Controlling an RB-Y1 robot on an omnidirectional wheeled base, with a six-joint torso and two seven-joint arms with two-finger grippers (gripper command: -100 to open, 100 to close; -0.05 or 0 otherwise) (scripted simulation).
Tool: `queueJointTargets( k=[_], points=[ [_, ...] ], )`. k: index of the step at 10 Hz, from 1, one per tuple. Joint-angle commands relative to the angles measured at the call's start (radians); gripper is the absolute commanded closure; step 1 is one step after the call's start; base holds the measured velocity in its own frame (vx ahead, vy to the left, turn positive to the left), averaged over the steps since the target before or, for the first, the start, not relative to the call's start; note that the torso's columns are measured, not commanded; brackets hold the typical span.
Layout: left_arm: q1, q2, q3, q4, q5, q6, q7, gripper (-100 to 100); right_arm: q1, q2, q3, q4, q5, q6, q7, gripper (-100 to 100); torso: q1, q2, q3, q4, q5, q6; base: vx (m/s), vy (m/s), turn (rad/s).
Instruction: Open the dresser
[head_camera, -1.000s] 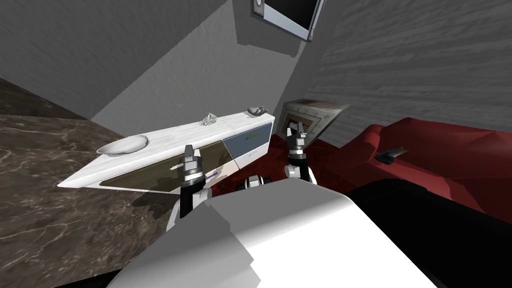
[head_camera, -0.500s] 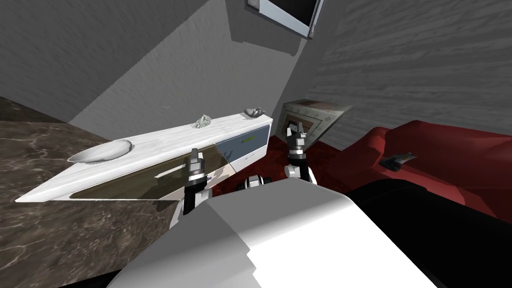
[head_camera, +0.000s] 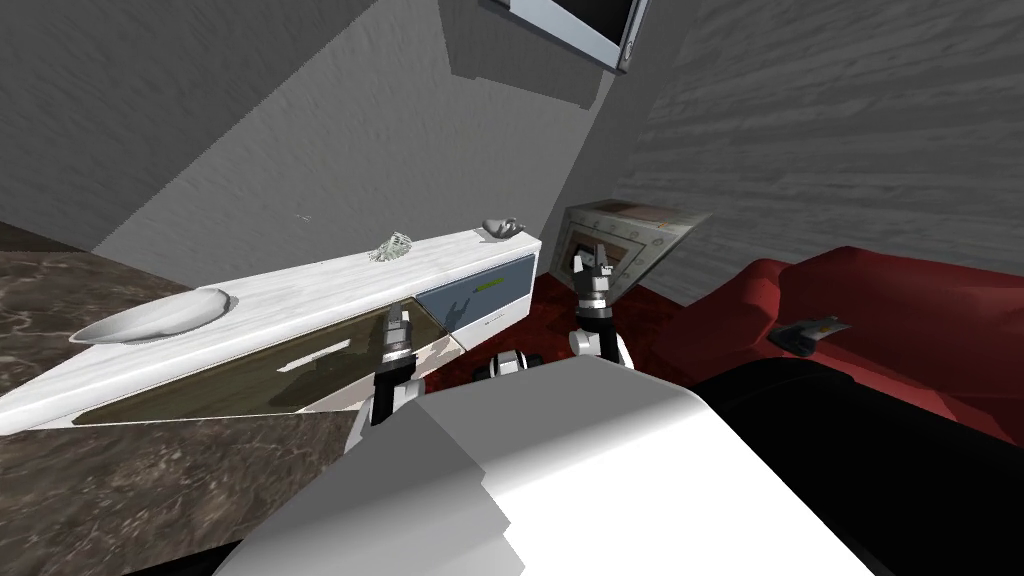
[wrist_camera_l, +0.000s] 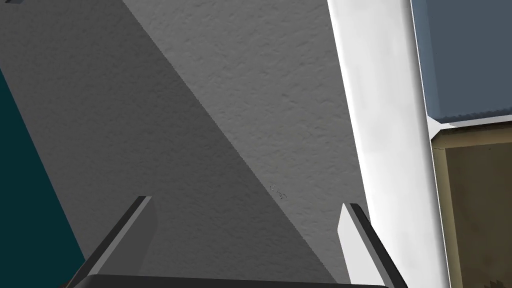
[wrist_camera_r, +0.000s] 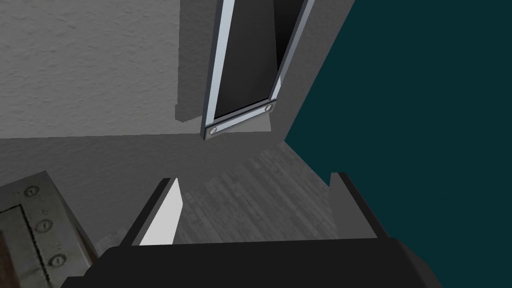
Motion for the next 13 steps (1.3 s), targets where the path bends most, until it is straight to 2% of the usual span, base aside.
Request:
queueJointTargets(
  k=[1,7,9,13],
  points=[
    [-0.009,-0.001,0.003,0.062,-0.002,-0.014,-0.003,-100,0.0,0.0,0.0,0.0,0.0,0.0,0.0,0,0.0,0.0,0.0,0.0,0.0,0.0,0.103,-0.144,0.018],
    [-0.034,-0.014,0.015,0.197,-0.003,-0.039,-0.005,-100,0.0,0.0,0.0,0.0,0.0,0.0,0.0,0,0.003,0.002,0.001,0.0,0.001,0.0,0.095,-0.113,0.016],
    [-0.045,-0.027,0.02,0.256,-0.003,-0.049,-0.007,-100,0.0,0.0,0.0,0.0,0.0,0.0,0.0,0,-0.002,-0.002,-0.001,-0.001,-0.001,0.0,0.115,-0.159,0.025],
    [-0.066,-0.06,0.03,0.369,-0.003,-0.07,-0.009,-100,0.0,0.0,0.0,0.0,0.0,0.0,0.0,0,0.002,-0.001,-0.001,0.0,0.001,0.0,0.128,-0.162,0.02]
  ],
)
